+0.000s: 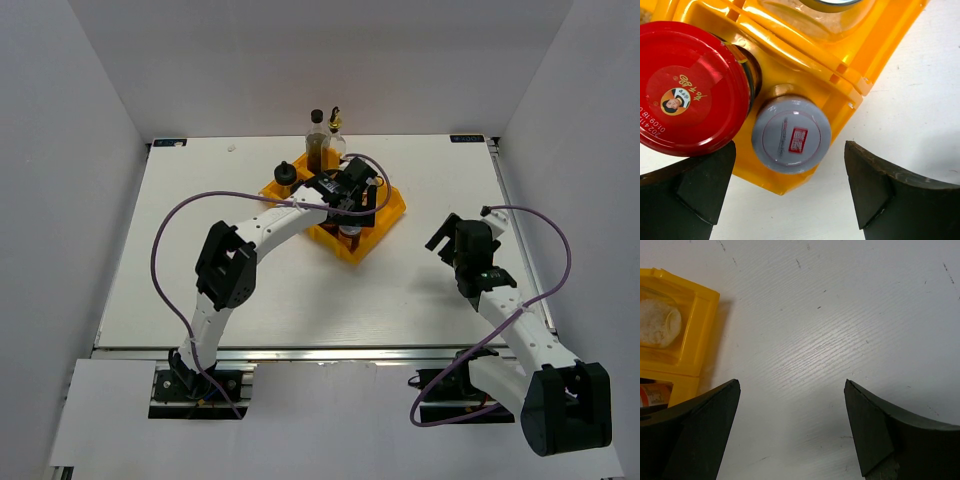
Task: Organize the condiment bottles
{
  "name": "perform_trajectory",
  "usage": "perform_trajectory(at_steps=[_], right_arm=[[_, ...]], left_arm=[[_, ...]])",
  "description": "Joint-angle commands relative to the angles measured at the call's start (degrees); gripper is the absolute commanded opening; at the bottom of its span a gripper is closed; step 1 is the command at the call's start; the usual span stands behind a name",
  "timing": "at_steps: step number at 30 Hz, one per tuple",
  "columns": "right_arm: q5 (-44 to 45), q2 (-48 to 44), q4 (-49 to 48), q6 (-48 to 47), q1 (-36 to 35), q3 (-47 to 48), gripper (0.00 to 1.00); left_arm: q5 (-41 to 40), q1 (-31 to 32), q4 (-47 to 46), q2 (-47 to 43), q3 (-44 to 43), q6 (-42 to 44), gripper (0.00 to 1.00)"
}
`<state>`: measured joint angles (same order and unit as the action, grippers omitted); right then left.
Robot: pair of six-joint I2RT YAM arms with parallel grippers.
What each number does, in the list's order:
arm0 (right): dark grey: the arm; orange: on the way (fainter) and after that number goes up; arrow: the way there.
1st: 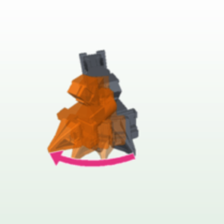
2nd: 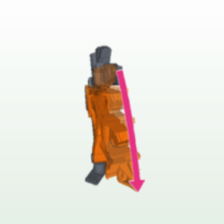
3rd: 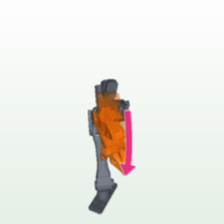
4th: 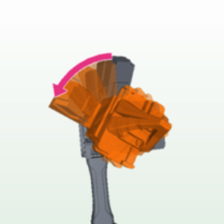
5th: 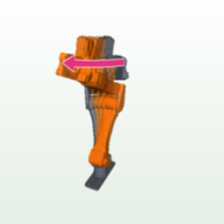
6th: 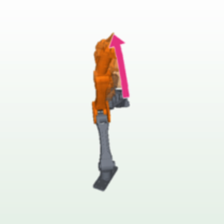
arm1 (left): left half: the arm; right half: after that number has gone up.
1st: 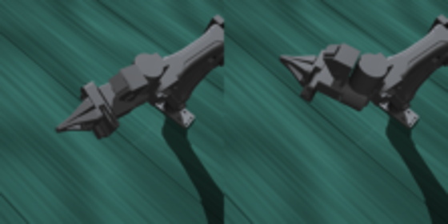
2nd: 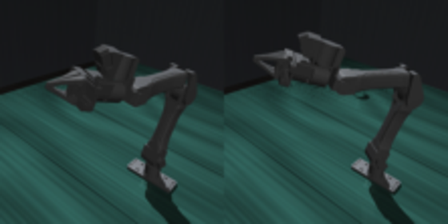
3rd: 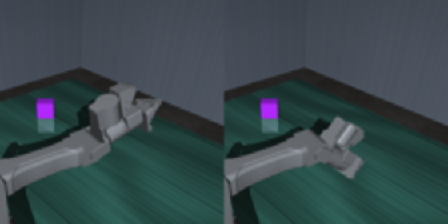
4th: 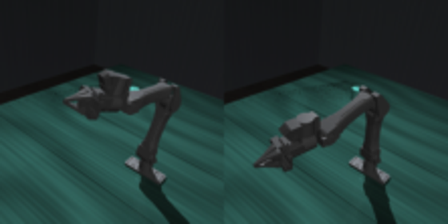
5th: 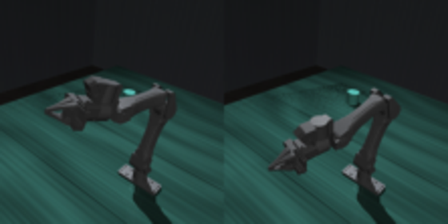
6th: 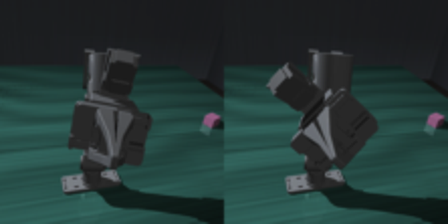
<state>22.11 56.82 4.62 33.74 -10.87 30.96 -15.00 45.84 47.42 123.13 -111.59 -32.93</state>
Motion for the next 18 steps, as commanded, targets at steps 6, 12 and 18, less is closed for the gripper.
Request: perform_trajectory(at_steps=[6, 12, 18], right_arm=[[-0.75, -3.20, 3.10, -2.18, 0.33, 3.93, 0.89], [-3.82, -3.99, 5.82, -3.50, 0.33, 5.42, 0.89], [-3.91, -5.31, 9.53, -2.89, 0.33, 6.05, 0.89]], left_arm=[[-2.04, 1.44, -2.33, -13.08, 2.16, 1.90, 0.98], [-9.32, 1.70, -9.61, -32.57, 23.31, -0.20, 0.98], [-15.86, -10.71, -14.18, -53.32, 48.33, -5.91, 0.98]])
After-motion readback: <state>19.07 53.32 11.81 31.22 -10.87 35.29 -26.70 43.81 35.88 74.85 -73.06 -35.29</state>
